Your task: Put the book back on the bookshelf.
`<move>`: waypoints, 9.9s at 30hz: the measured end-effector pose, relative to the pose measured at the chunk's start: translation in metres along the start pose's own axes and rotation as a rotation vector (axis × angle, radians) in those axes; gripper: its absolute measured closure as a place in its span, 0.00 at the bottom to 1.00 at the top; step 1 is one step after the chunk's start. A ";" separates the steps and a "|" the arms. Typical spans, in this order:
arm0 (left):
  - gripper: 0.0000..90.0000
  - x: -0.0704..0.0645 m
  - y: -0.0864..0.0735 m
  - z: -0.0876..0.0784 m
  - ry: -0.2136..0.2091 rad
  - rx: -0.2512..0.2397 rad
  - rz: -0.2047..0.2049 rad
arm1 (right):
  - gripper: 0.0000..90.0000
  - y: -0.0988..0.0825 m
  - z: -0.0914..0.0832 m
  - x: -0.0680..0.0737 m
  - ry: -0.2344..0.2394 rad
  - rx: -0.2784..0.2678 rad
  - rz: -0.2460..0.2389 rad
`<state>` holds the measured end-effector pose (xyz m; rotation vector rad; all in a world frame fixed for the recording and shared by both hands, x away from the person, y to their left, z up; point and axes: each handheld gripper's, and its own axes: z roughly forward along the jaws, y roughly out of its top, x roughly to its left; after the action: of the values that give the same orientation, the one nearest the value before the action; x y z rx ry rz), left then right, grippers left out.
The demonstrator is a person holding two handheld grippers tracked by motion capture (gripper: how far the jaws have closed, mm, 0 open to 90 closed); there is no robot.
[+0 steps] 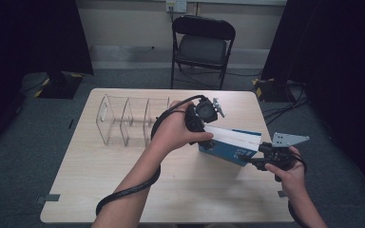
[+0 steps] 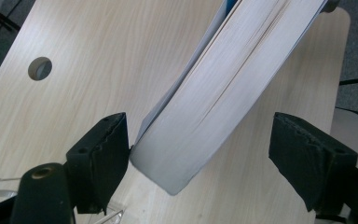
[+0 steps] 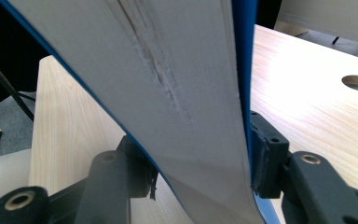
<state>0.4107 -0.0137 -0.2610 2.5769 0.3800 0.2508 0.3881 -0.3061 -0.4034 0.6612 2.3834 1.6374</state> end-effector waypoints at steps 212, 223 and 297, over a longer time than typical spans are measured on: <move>0.25 -0.019 -0.201 0.079 -0.068 0.049 -0.240 | 0.66 0.122 0.036 -0.009 -0.125 0.613 -0.130; 0.25 -0.022 -0.214 0.078 -0.067 0.035 -0.260 | 0.65 0.125 0.037 -0.008 -0.128 0.648 -0.119; 0.23 -0.019 -0.244 0.069 -0.042 -0.015 -0.343 | 0.68 0.152 0.055 0.065 0.017 0.740 -0.155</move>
<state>0.3567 0.1498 -0.4481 2.4465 0.7883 0.0757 0.3911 -0.1857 -0.2774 0.5304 2.9484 0.6667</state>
